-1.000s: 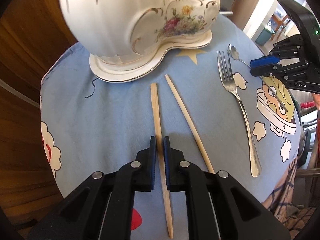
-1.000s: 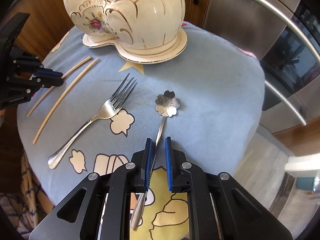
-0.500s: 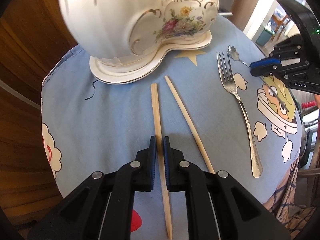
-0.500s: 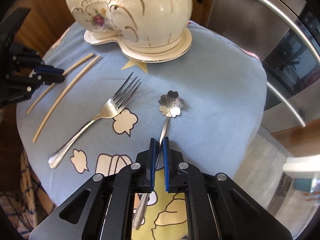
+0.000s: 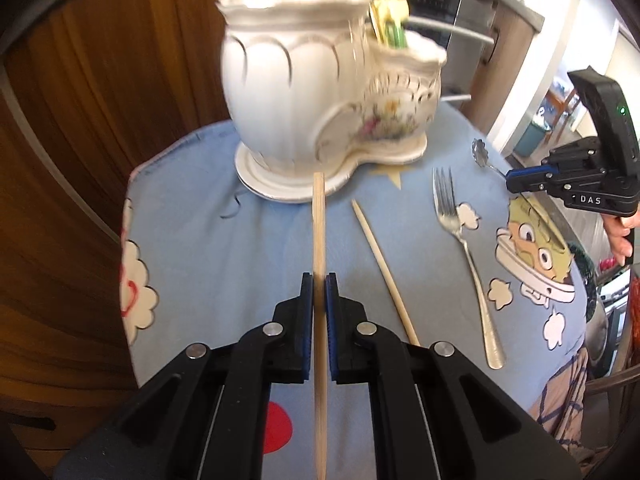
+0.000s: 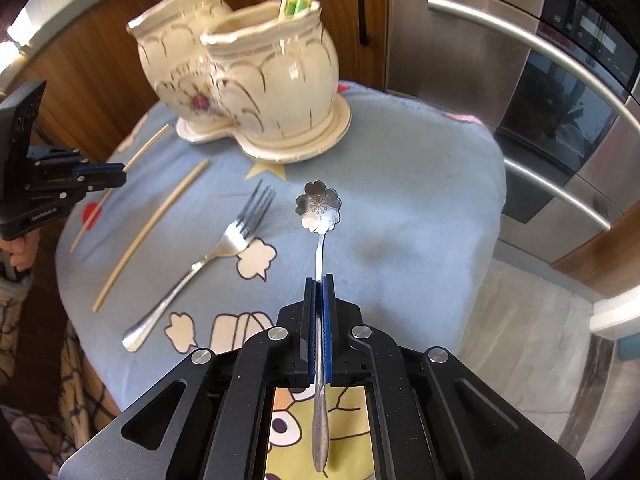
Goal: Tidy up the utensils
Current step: 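Carry the chopstick and flower spoon into the pots and open both tools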
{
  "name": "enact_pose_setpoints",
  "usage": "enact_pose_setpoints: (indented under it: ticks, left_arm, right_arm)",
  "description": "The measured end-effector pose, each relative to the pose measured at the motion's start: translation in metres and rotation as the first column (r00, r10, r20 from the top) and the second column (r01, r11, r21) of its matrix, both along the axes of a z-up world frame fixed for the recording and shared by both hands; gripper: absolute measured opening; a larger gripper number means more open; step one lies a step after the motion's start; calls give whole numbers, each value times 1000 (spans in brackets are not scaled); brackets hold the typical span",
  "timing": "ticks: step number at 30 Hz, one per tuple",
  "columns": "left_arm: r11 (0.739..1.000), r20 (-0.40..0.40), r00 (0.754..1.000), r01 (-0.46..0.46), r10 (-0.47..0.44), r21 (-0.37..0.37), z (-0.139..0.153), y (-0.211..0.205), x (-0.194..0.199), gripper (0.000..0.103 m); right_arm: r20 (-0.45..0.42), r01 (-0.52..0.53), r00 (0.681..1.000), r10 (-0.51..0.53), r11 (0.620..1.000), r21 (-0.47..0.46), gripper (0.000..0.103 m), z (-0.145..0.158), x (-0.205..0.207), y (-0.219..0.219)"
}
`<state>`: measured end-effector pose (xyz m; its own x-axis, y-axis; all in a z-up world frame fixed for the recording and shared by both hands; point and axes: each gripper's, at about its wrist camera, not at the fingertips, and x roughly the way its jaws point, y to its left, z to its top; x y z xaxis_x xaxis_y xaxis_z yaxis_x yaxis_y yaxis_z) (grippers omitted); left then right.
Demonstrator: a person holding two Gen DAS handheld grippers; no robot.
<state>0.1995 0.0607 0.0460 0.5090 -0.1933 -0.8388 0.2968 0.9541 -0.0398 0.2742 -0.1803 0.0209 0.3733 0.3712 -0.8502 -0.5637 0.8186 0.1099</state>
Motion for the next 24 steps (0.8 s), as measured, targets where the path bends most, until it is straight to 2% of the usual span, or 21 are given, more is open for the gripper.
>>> enact_pose_setpoints:
  ticks: [5, 12, 20, 24]
  left_arm:
    - [1000, 72, 997, -20, 21, -18, 18, 6, -12, 6]
    - [995, 165, 984, -53, 66, -84, 45, 19, -19, 6]
    - [981, 277, 954, -70, 119, -178, 71, 22, -16, 6]
    - [972, 347, 926, -72, 149, -224, 90, 22, -13, 6]
  right_arm:
    - [46, 18, 999, -23, 995, 103, 4, 15, -8, -7]
    - [124, 55, 988, -89, 965, 256, 4, 38, -22, -16]
    - [163, 59, 979, -125, 932, 358, 4, 57, -22, -22]
    - [189, 48, 973, -136, 913, 406, 4, 70, -22, -19]
